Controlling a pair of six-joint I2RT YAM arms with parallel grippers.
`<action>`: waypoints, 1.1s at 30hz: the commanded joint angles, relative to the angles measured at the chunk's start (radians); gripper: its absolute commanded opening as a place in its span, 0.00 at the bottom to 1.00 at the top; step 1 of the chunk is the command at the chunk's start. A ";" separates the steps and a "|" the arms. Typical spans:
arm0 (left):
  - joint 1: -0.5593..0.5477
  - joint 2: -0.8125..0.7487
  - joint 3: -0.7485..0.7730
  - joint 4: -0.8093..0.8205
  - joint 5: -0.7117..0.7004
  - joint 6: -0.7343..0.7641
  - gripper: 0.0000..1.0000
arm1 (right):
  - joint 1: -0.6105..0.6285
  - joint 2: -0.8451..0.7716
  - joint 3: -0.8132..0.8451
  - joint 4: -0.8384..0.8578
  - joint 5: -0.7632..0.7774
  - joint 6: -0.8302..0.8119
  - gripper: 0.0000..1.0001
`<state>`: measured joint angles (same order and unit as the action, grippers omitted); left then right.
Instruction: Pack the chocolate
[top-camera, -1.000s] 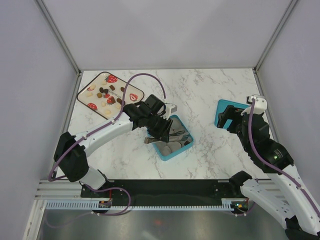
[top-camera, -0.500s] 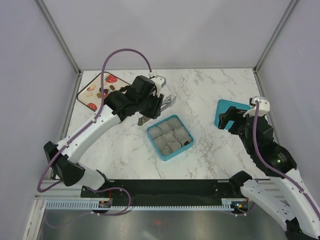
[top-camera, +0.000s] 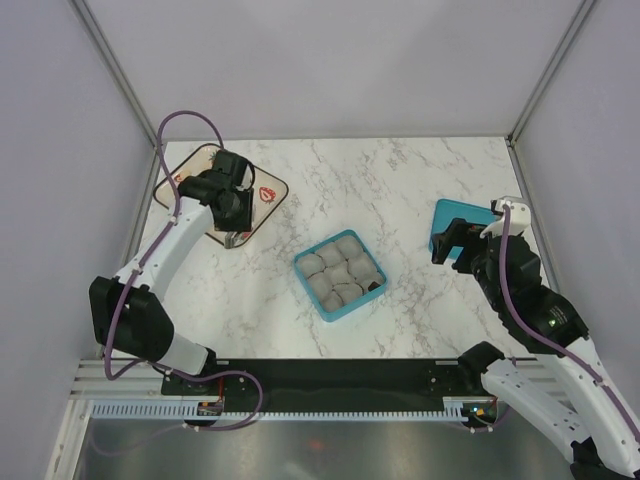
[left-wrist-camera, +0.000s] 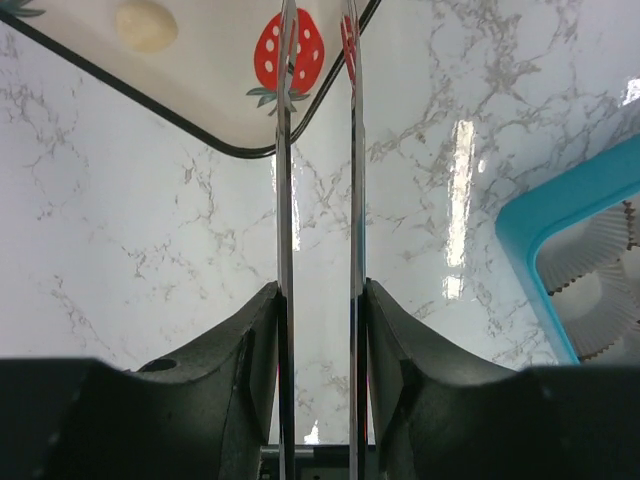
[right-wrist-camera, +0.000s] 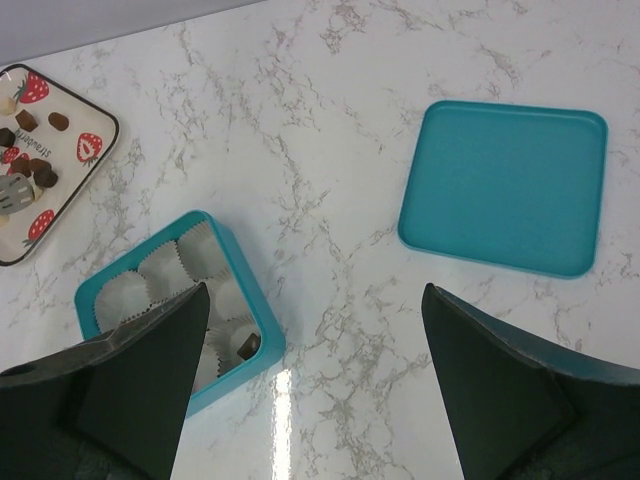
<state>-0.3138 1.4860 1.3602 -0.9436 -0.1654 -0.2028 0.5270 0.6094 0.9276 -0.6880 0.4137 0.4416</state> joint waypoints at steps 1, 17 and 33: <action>0.030 -0.023 -0.027 0.011 -0.016 -0.023 0.44 | -0.002 -0.008 -0.006 0.047 -0.015 0.002 0.96; 0.203 -0.050 -0.098 0.144 -0.097 -0.118 0.51 | -0.002 -0.022 -0.035 0.064 -0.024 -0.011 0.96; 0.246 0.065 -0.092 0.158 -0.054 -0.113 0.52 | 0.001 -0.040 -0.042 0.071 -0.001 -0.032 0.97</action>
<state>-0.0792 1.5398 1.2442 -0.8268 -0.2276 -0.2905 0.5270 0.5747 0.8841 -0.6476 0.3977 0.4278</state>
